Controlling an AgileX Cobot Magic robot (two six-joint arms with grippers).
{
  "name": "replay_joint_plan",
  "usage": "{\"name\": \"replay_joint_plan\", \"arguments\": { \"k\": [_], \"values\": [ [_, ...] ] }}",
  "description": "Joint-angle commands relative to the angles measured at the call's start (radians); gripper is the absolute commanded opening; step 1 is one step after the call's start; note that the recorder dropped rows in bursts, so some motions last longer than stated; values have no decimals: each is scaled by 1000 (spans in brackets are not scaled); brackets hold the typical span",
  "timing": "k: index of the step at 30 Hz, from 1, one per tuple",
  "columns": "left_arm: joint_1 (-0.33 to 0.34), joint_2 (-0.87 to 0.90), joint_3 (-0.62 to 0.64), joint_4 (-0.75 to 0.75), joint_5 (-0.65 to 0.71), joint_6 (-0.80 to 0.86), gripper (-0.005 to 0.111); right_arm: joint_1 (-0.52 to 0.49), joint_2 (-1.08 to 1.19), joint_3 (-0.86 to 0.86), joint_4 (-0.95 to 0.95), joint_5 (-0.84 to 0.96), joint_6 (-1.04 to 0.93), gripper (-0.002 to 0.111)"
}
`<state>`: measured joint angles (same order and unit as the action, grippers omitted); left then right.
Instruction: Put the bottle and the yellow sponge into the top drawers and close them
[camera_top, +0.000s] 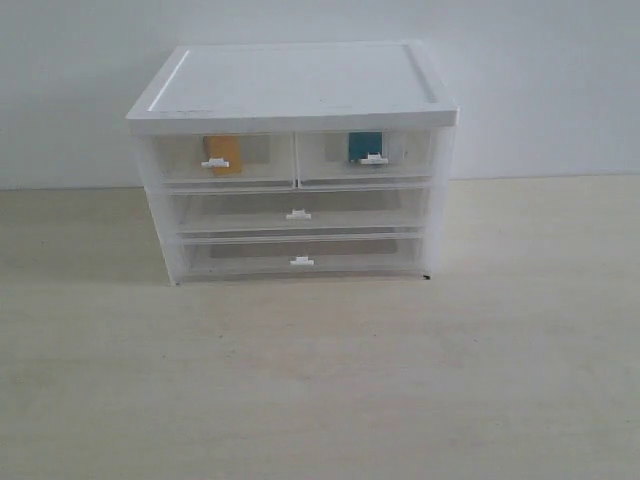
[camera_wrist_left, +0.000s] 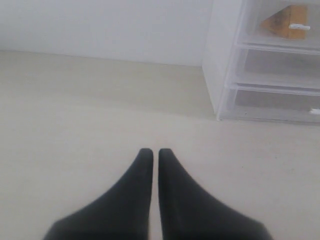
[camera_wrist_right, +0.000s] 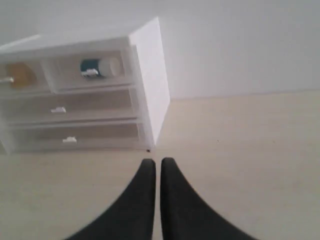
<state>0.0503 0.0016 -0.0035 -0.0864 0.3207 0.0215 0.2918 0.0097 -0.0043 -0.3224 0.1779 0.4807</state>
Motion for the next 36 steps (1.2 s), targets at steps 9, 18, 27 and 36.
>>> {"name": "replay_joint_plan", "arguments": {
  "k": [9,18,27,36],
  "values": [
    [3,-2,4,2,1,-7,4,-2,3,4,62,179,-26,0],
    [3,-2,4,2,1,-7,4,-4,-10,4,448,148,-568,0],
    [3,-2,4,2,1,-7,4,-4,-10,4,446,162,-566,0],
    [3,-2,4,2,1,-7,4,-4,-10,4,446,162,-566,0]
  ]
}}
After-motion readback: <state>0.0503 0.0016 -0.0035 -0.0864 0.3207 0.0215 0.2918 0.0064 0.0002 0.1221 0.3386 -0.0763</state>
